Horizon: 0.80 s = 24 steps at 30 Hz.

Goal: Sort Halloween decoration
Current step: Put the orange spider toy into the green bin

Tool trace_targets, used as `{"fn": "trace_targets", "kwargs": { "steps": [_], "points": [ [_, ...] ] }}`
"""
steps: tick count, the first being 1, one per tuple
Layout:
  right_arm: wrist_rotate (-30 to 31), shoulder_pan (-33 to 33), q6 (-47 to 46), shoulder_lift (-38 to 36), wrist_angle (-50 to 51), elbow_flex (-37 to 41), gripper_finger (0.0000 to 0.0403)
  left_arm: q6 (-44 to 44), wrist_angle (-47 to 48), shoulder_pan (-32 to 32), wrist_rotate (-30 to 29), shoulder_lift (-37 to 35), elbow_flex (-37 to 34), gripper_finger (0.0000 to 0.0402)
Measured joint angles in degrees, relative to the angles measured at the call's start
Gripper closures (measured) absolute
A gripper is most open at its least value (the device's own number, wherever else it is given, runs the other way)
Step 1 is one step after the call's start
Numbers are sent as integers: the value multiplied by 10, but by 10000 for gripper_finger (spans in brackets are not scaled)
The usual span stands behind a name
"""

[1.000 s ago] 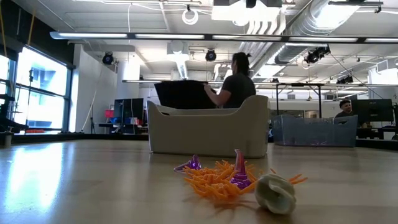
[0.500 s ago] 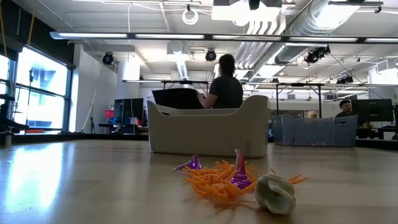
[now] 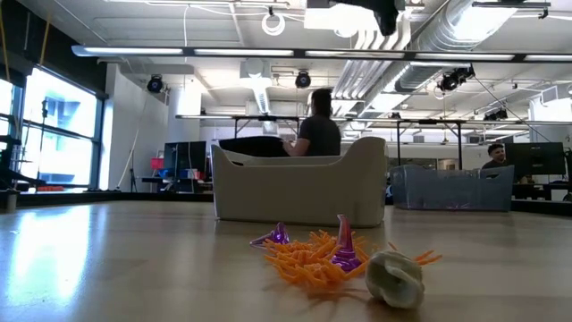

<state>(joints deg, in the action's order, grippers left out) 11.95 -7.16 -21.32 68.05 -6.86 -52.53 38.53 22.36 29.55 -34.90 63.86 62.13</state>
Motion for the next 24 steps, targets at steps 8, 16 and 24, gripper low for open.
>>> {"fn": "trace_targets", "kwargs": {
  "steps": [8, 16, 24],
  "points": [
    [-13, 0, -102, 0, 135, 0, 250, 382, 218, 158, 229, -34, 0, 401],
    [-12, 0, -116, 0, 184, 0, 250, 603, 362, 245, 321, 23, -36, 401],
    [26, 0, -80, 0, 183, 0, 250, 614, 306, 253, 345, 87, -66, 395]
  ]
}}
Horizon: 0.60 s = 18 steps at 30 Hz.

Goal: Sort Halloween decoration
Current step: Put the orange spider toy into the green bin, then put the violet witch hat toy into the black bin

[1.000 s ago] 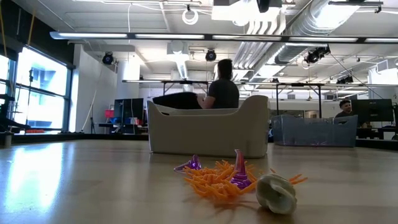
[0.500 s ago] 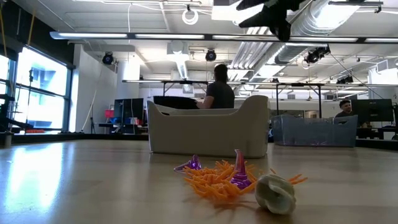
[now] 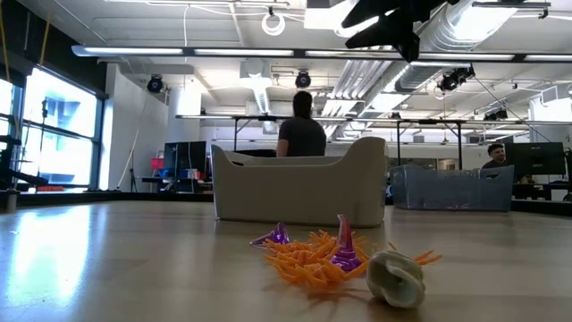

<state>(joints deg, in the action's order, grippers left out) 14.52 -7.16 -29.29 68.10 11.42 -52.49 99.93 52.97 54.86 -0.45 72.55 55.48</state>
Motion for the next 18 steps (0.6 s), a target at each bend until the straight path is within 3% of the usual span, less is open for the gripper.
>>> {"fn": "trace_targets", "kwargs": {
  "steps": [18],
  "points": [
    [16, 1, -8, 0, 0, 0, 250, -103, -62, -11, -16, 3, 0, 323]
  ]
}}
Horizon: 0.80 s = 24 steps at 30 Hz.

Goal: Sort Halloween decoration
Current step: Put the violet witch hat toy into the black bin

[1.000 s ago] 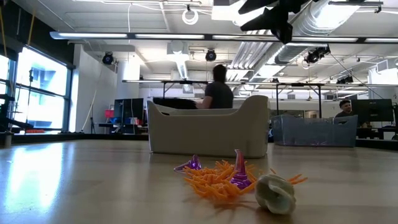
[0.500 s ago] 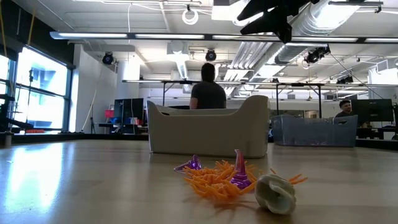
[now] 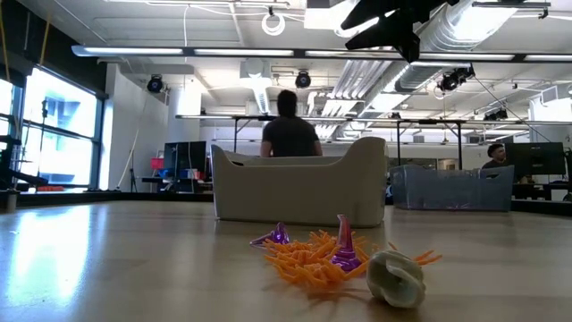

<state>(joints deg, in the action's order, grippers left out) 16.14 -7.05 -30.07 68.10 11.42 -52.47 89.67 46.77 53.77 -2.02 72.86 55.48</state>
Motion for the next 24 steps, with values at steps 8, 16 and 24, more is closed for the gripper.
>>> {"fn": "trace_targets", "kwargs": {
  "steps": [8, 16, 24],
  "points": [
    [0, 0, 1, 0, 0, 0, 250, -78, -154, -44, -1, 0, 0, 326],
    [-58, -2, -113, 0, 0, 0, 250, -261, -274, -116, -15, 0, 0, 325],
    [-193, -41, -277, 0, 95, 0, 250, -476, -302, -193, -19, 0, 0, 325]
  ]
}}
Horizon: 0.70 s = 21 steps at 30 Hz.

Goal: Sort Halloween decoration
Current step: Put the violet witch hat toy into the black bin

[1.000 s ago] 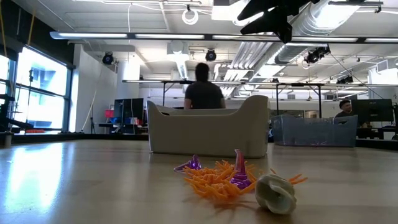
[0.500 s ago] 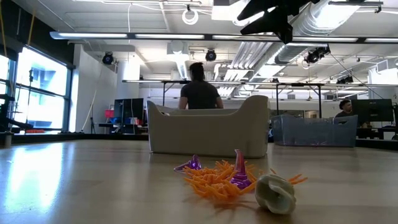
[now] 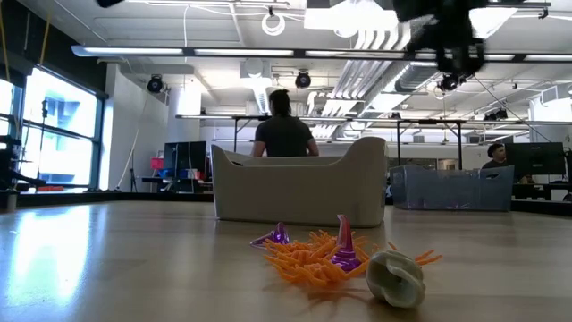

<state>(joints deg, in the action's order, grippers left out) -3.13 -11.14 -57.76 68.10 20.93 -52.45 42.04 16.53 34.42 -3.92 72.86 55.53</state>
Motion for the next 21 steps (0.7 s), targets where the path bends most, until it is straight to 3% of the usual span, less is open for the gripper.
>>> {"fn": "trace_targets", "kwargs": {
  "steps": [9, 13, 21],
  "points": [
    [-3, -127, -194, 9, 193, 0, 250, -161, -33, -48, 0, 0, 0, 326],
    [6, -178, -254, 50, 196, 0, 250, -212, -35, -58, 0, 0, 0, 326],
    [-51, -236, -312, 158, 143, 0, 250, -228, -36, -60, 3, 0, 0, 326]
  ]
}}
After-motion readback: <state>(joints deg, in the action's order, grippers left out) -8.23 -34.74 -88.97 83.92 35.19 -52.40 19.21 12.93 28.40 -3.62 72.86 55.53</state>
